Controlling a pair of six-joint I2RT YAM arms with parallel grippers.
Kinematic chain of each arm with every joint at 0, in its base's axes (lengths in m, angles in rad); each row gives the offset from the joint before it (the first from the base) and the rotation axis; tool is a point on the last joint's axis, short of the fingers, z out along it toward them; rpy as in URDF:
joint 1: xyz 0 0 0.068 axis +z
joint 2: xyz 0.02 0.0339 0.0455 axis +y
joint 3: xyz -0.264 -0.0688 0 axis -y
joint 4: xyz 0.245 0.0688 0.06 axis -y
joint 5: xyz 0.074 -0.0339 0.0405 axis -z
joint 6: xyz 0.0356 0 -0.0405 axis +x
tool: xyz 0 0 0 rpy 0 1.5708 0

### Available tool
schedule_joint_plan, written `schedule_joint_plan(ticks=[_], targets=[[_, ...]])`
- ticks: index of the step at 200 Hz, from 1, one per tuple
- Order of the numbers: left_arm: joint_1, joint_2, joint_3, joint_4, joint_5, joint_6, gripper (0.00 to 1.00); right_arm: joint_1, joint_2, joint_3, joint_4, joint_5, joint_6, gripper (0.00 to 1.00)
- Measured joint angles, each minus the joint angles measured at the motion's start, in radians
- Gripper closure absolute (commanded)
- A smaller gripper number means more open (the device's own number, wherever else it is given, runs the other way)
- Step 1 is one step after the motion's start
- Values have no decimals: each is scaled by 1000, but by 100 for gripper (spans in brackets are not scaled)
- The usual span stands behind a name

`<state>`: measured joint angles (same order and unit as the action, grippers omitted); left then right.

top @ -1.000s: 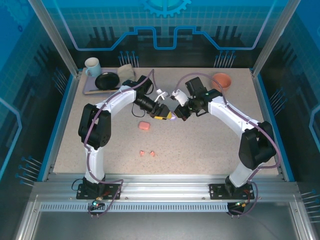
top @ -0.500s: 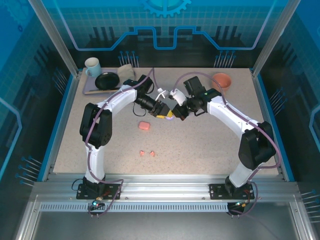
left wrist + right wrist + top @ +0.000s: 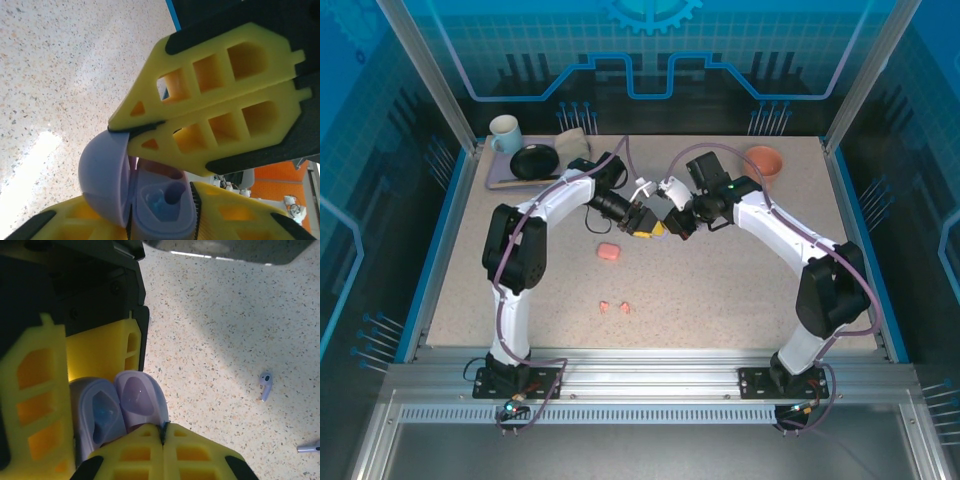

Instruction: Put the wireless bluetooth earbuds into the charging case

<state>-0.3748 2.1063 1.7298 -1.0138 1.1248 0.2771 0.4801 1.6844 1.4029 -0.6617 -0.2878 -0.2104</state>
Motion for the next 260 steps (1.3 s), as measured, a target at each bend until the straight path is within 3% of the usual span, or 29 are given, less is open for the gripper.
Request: schedule_joint_plan(ticks=[29, 50, 68, 93, 111, 146, 190, 227, 260], targets=[[0, 8, 1, -13, 7, 22, 77, 0, 4, 0, -5, 0, 0, 100], [2, 8, 2, -15, 8, 37, 88, 0, 4, 1, -5, 0, 1, 100], [4, 8, 2, -14, 13, 40, 100, -1, 4, 7, -10, 5, 18, 67], [6, 6, 0, -3, 13, 34, 100, -32, -5, 12, -14, 26, 57, 43], [5, -27, -58, 94, -26, -22, 100, -90, -52, 7, -12, -3, 124, 34], [5, -248, -355, 472, -236, -208, 100, -222, -213, -42, 1, -9, 303, 31], [-48, -553, -772, 1130, -638, -281, 100, -209, -201, -125, 13, 37, 519, 31], [-130, -568, -1004, 1638, -885, -276, 100, -169, -65, -113, -5, 128, 618, 31], [-150, -498, -1069, 1949, -917, -277, 100, -129, 66, -37, -28, 186, 658, 32]])
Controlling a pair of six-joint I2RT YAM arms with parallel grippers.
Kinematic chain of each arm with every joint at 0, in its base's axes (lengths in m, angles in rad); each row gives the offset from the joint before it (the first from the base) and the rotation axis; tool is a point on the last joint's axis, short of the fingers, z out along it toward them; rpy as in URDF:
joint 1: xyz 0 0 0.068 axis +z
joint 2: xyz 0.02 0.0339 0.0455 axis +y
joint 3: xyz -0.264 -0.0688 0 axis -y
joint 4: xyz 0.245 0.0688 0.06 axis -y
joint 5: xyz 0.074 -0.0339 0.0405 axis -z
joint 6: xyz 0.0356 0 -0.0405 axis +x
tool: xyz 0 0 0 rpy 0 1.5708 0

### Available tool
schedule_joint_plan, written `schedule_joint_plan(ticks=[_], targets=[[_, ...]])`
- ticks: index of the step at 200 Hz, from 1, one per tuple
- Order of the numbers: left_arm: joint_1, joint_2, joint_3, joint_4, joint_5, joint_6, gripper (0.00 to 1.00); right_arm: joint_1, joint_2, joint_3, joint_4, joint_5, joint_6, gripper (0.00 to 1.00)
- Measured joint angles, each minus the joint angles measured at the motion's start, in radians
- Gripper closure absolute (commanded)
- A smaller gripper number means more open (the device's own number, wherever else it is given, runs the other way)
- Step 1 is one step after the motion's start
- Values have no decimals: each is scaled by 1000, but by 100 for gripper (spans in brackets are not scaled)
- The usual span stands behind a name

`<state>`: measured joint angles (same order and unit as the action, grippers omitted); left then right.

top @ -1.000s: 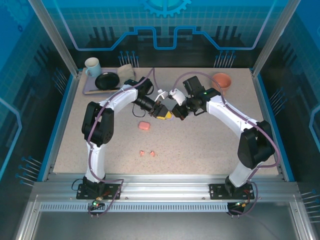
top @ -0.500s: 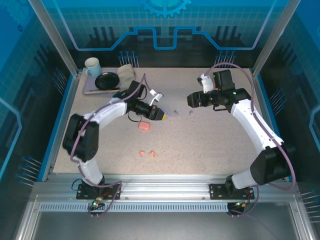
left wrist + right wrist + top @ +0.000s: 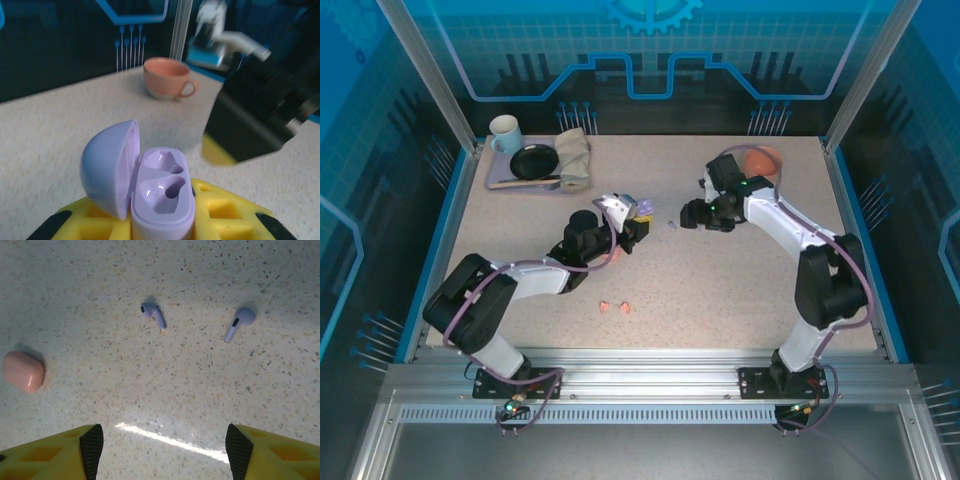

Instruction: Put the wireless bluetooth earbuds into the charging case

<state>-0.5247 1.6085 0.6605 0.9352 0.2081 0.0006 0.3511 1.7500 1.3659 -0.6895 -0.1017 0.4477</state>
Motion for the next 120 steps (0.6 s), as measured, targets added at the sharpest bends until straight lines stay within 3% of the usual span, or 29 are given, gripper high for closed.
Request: schedule_joint_plan(ticks=[30, 67, 120], targets=[[0, 47, -2, 164, 101, -8, 100, 26, 108, 95, -14, 36, 9, 33], [0, 69, -10, 228, 260, -26, 100, 47, 212, 189, -26, 69, 9, 34], [2, 69, -84, 259, 278, -17, 100, 51, 312, 298, -58, 98, 8, 36]])
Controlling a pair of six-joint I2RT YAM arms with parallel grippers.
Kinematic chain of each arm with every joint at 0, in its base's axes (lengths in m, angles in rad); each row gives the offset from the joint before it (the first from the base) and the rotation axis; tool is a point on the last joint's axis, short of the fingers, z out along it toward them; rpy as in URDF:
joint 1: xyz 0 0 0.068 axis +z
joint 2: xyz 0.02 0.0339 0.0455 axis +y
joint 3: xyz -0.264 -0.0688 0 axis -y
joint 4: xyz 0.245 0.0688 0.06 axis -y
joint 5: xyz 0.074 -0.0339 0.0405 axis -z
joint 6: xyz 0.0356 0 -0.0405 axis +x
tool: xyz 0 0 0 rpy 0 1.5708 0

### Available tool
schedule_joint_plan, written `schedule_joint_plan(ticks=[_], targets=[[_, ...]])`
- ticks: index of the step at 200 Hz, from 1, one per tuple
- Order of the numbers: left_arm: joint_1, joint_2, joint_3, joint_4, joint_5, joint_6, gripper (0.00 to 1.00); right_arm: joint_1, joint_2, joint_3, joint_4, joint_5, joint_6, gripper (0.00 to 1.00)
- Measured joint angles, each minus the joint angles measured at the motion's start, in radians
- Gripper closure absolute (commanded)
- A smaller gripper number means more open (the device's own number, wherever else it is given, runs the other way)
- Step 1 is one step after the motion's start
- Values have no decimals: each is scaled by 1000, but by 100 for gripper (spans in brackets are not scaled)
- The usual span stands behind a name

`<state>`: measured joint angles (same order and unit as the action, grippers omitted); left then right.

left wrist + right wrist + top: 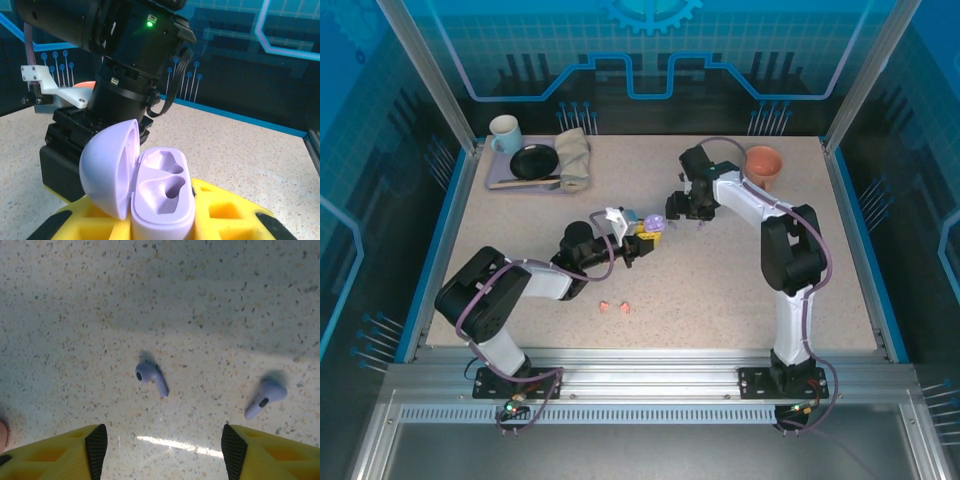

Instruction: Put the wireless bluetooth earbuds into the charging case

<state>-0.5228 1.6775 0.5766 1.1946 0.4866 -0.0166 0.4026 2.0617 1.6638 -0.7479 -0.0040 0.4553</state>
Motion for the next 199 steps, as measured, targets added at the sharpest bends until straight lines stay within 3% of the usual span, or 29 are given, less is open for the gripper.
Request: schedule_joint_plan(ticks=[78, 199], targets=[[32, -8, -9, 13, -71, 7, 100, 58, 129, 139, -60, 52, -32, 45], [37, -44, -9, -16, -79, -1, 100, 64, 282, 284, -127, 121, -119, 55]])
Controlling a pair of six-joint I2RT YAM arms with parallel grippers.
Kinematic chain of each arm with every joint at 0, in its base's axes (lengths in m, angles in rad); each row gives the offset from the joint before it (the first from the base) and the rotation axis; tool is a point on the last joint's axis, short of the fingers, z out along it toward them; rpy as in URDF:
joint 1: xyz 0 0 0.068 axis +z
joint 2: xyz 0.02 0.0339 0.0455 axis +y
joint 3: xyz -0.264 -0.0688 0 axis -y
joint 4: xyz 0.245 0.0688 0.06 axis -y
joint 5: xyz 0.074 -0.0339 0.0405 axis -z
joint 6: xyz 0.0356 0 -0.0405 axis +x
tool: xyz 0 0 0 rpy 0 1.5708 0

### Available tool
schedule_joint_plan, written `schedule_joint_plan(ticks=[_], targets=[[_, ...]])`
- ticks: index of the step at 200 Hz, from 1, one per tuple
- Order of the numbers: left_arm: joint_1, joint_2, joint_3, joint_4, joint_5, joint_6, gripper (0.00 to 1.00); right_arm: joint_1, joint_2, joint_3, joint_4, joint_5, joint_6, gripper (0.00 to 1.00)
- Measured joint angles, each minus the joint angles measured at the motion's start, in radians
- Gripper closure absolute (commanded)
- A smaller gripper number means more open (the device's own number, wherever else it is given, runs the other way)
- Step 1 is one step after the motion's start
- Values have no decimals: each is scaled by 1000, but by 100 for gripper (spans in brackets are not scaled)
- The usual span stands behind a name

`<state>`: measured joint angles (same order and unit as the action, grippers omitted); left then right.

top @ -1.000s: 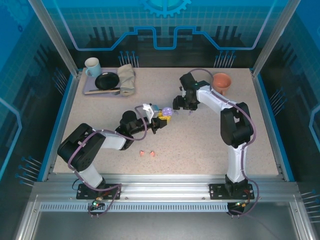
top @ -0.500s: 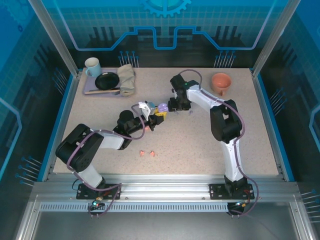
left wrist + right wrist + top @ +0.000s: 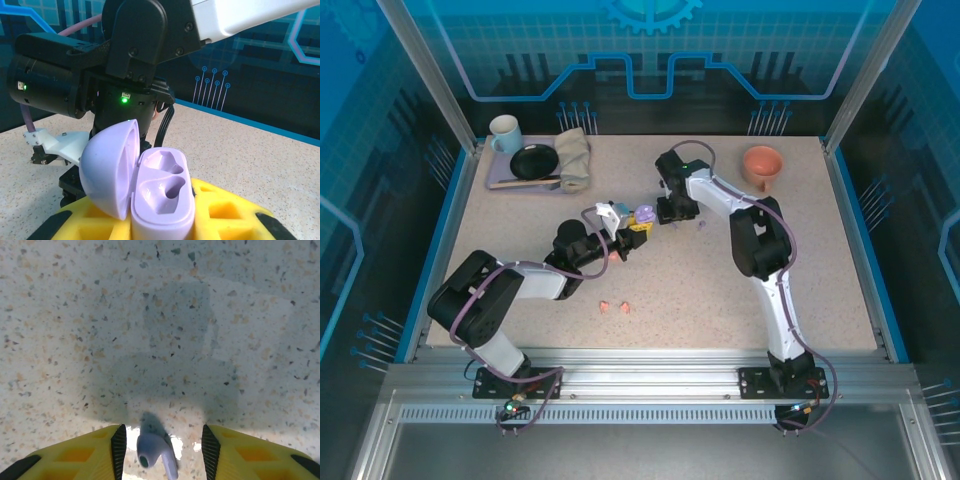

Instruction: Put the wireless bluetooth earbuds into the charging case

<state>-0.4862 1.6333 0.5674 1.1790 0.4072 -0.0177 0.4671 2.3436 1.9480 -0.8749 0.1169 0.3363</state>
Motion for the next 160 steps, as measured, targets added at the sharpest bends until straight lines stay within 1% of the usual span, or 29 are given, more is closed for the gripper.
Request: schedule_joint_plan(ticks=[43, 60, 112, 160], targets=[[0, 0, 0, -4, 0, -3, 100, 6, 21, 23, -14, 11, -12, 60], [0, -2, 0, -9, 0, -4, 100, 8, 25, 27, -19, 14, -18, 65], [0, -11, 0, -22, -1, -4, 100, 22, 26, 26, -17, 39, -20, 66], [0, -11, 0, -23, -2, -8, 100, 39, 6, -16, 18, 76, -19, 66]])
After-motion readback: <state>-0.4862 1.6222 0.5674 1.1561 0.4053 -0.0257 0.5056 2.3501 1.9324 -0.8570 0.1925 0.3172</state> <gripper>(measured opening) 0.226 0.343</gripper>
